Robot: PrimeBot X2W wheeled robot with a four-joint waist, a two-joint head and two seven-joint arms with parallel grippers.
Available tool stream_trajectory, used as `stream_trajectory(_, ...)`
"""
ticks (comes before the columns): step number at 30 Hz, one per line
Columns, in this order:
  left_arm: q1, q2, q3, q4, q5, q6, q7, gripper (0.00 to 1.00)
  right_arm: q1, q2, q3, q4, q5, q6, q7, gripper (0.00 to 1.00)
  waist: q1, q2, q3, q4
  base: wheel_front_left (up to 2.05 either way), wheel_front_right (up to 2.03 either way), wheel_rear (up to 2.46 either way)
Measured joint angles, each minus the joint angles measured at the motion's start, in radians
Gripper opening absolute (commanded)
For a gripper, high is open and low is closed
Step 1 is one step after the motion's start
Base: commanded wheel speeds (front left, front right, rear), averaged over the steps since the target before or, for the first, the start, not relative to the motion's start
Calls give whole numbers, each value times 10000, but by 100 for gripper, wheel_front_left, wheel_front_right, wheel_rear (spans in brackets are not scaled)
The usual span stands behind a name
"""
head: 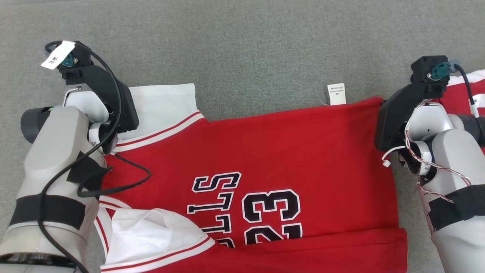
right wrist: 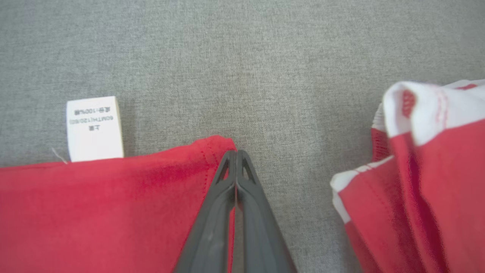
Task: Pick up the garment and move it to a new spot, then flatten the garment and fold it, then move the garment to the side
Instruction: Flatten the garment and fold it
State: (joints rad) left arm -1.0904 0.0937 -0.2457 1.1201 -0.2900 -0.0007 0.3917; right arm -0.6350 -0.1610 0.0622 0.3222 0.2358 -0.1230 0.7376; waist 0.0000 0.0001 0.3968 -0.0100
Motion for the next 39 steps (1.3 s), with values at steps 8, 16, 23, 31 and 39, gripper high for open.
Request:
stream_trajectory(8,-2,-58,-59,-73,-8,-10,-502,0,-9,44,-157,44,2,0,-339,0,0,0,-148,65,0,0,0)
stream_trajectory(16,20,-134,-96,-453,-8,-190,-1480,0,338,36,-309,148,4,0,-629,0,0,0,-436,131,0,0,0)
stream_trajectory(23,849,-267,-265,-882,-6,-525,-2420,0,1034,12,-571,-86,111,-2,-999,0,0,0,-723,234,0,0,0)
stream_trajectory(31,1796,-303,-345,-1730,-12,-711,-3628,0,1709,69,-848,-692,435,-2,-1517,0,0,-1,-987,405,0,0,0)
stream_trajectory(39,3625,-313,-414,-2892,-291,-886,-5037,0,2706,71,-1118,-1235,554,0,-2010,0,-1,-1,-1407,558,0,0,0)
